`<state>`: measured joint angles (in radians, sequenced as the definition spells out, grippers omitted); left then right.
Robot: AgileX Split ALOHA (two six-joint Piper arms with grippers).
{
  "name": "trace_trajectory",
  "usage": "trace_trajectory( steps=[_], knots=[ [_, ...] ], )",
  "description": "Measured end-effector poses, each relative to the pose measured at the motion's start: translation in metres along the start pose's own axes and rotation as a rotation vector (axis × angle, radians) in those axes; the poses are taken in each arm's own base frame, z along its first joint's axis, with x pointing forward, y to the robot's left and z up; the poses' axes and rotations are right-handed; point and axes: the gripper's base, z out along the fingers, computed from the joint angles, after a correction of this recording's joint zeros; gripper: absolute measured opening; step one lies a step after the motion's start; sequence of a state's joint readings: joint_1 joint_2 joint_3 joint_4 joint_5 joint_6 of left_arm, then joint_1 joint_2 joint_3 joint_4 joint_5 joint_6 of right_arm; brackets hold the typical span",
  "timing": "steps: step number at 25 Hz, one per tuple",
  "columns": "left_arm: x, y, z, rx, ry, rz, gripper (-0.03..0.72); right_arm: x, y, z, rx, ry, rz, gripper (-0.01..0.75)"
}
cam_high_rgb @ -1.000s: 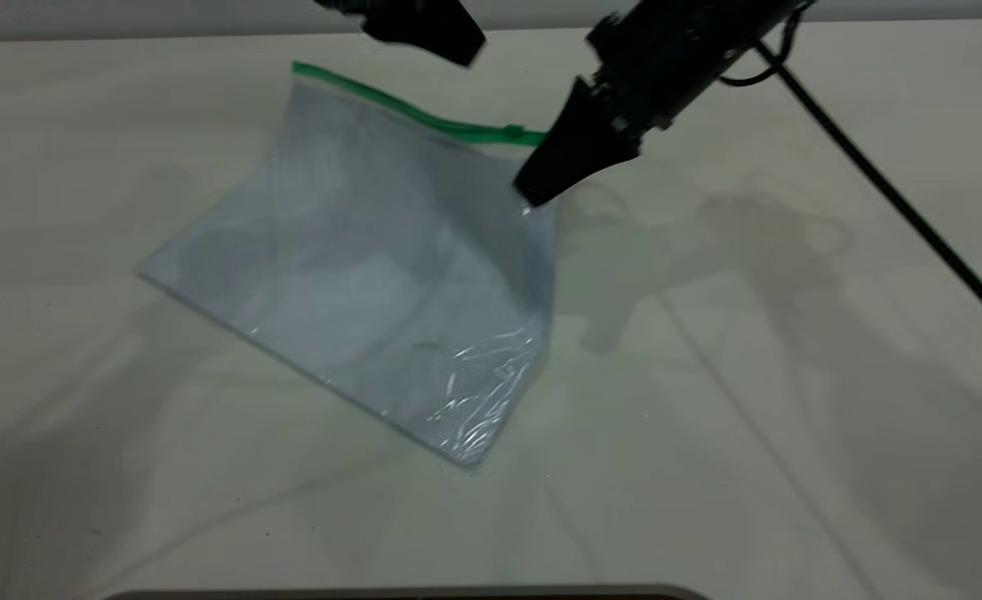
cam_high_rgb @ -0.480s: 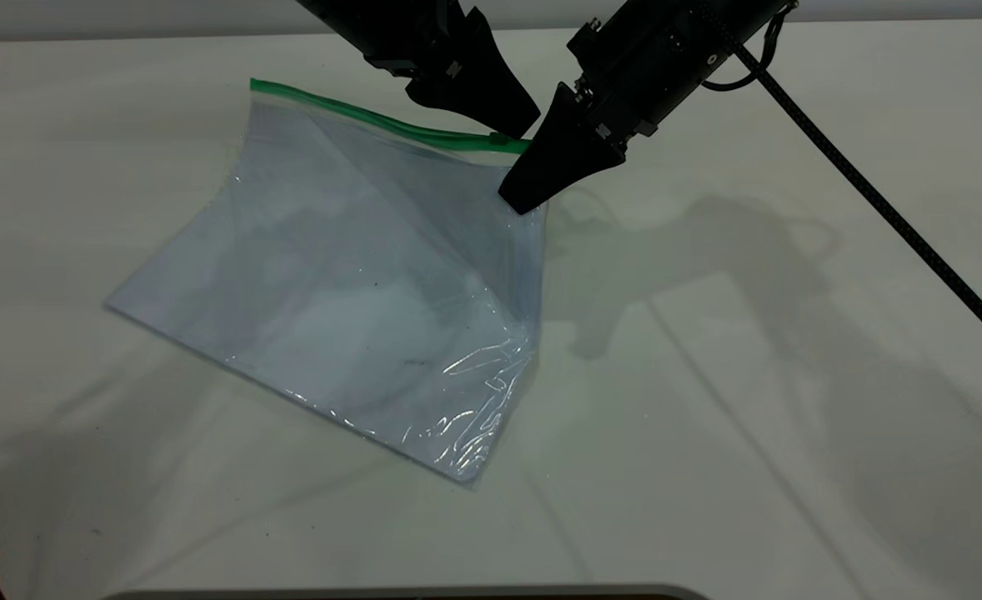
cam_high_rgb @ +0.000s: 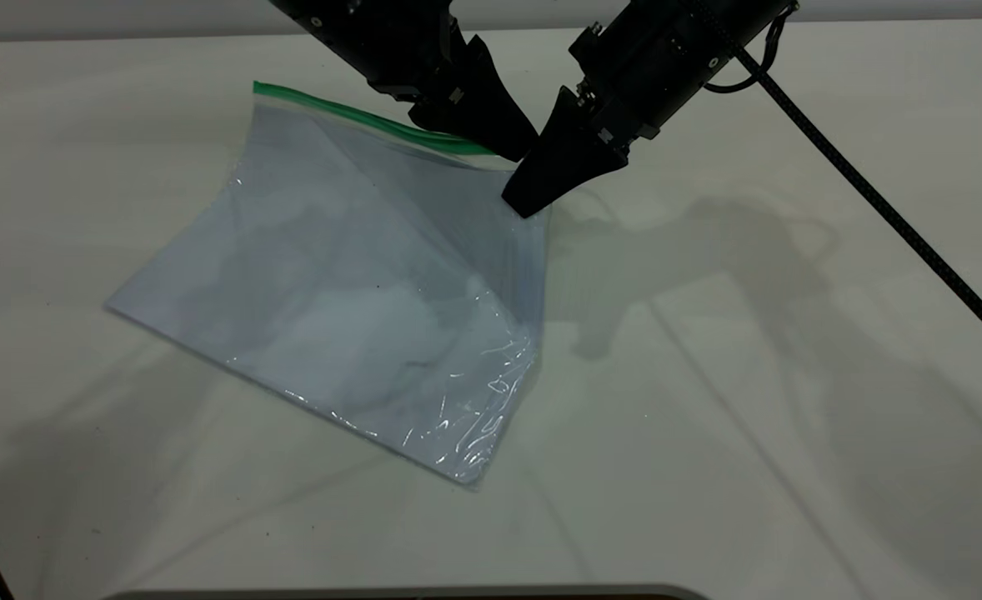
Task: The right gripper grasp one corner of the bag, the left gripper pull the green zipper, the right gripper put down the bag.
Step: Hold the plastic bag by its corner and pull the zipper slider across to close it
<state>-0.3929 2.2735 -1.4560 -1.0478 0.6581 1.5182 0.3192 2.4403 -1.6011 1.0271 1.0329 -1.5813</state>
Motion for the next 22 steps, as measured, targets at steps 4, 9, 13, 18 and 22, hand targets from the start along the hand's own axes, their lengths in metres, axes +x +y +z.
trace_trajectory(
  steps=[4,9,13,18,22],
  knots=[
    [0.000,-0.003,0.006,0.005,0.008,0.006,0.467,0.002,-0.001,-0.001,0.002,0.019,-0.011,0.034],
    [0.000,-0.004,0.011,0.001,0.011,0.012,0.421,0.005,-0.002,0.000,0.006,0.031,-0.012,0.034],
    [0.000,-0.004,0.013,-0.004,0.013,0.028,0.344,0.004,-0.002,0.000,0.006,0.023,-0.007,0.034],
    [0.000,-0.005,0.013,0.000,0.011,0.030,0.234,0.005,-0.004,-0.001,0.010,0.019,-0.002,0.035],
    [-0.001,-0.005,0.014,0.001,0.011,0.037,0.172,0.006,-0.004,-0.002,0.012,0.018,-0.001,0.035]
  ],
)
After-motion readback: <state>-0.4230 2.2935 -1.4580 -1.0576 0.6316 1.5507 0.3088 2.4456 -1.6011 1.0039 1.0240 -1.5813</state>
